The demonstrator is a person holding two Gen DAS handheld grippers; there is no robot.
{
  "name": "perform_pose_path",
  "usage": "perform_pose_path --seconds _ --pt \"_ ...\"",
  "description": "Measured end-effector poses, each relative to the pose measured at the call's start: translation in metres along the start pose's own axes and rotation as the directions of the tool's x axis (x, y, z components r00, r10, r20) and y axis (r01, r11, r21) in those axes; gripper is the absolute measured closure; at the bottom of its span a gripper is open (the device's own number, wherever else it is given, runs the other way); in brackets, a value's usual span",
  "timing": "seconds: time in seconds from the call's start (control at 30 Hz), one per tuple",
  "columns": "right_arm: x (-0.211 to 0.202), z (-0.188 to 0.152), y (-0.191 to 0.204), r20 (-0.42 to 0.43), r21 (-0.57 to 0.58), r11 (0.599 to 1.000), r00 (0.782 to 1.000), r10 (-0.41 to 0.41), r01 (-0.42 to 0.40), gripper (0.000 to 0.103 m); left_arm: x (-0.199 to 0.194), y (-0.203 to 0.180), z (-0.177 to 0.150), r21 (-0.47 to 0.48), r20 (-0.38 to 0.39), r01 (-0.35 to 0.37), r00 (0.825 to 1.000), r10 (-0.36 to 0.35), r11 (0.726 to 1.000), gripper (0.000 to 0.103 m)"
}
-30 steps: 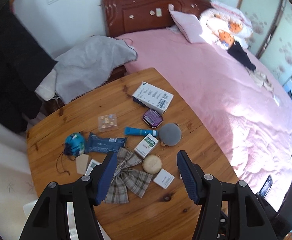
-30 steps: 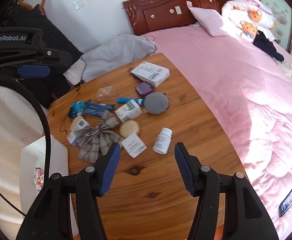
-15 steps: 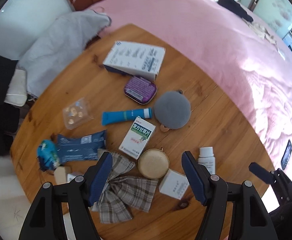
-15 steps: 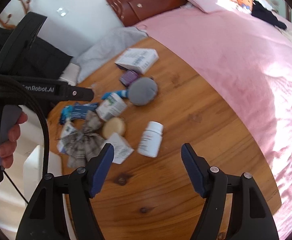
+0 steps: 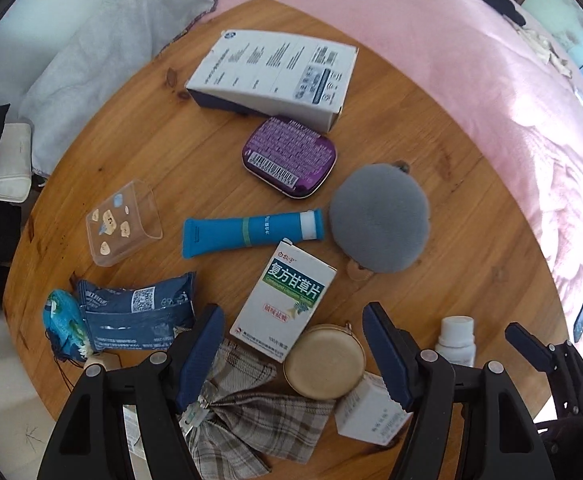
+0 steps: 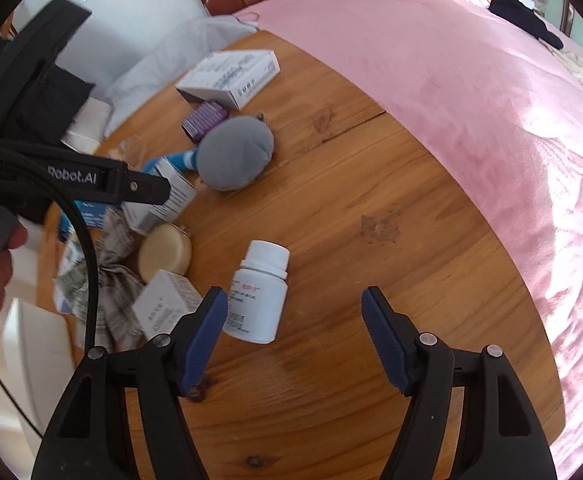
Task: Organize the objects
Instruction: 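Lower the left tool onto the green-and-white medicine box and grasp it, then carry the green-and-white box over the white tray and release it with the left tool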
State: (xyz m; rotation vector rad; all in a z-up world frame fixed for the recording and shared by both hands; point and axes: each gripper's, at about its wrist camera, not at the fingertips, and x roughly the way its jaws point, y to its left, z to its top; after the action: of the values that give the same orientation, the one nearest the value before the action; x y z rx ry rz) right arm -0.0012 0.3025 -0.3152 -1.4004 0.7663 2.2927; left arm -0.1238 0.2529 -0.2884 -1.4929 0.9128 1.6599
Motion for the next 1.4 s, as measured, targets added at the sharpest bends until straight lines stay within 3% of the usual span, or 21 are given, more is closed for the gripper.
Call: perform_pose_path --seconds 0.2,0.3,0.5,0.73,1.07,1.4 --pt "0.007 0.0 0.009 -0.032 -0.068 0.997 0.999 -0.023 0.021 0.033 0.012 -0.004 0.003 0.02 -0.021 -0.021 1.0 0.021 1.0 0.031" --pt "0.012 -0.002 0.013 -0.062 -0.098 0.994 0.997 -0.042 0.036 0.048 0.016 -0.006 0.004 0.022 -0.022 -0.021 1.0 0.022 1.0 0.032" --pt "0.016 -0.003 0.019 -0.061 -0.163 0.982 0.992 -0.108 0.097 0.07 0.024 -0.008 0.005 0.028 -0.037 -0.046 0.998 0.047 0.999 0.049" --pt "0.016 -0.006 0.012 -0.074 -0.18 0.98 0.992 -0.102 0.087 0.093 0.029 -0.018 0.002 0.062 -0.054 -0.061 0.997 0.064 0.996 0.068" --pt "0.007 -0.014 0.008 -0.06 -0.187 0.98 0.995 -0.084 0.072 0.1 0.023 -0.022 -0.007 0.038 -0.04 -0.069 0.997 0.07 0.997 0.069" --pt "-0.005 -0.017 0.014 -0.022 -0.17 0.984 0.998 -0.05 0.046 0.101 -0.018 -0.014 -0.027 -0.006 0.034 -0.063 0.997 0.064 0.998 0.068"
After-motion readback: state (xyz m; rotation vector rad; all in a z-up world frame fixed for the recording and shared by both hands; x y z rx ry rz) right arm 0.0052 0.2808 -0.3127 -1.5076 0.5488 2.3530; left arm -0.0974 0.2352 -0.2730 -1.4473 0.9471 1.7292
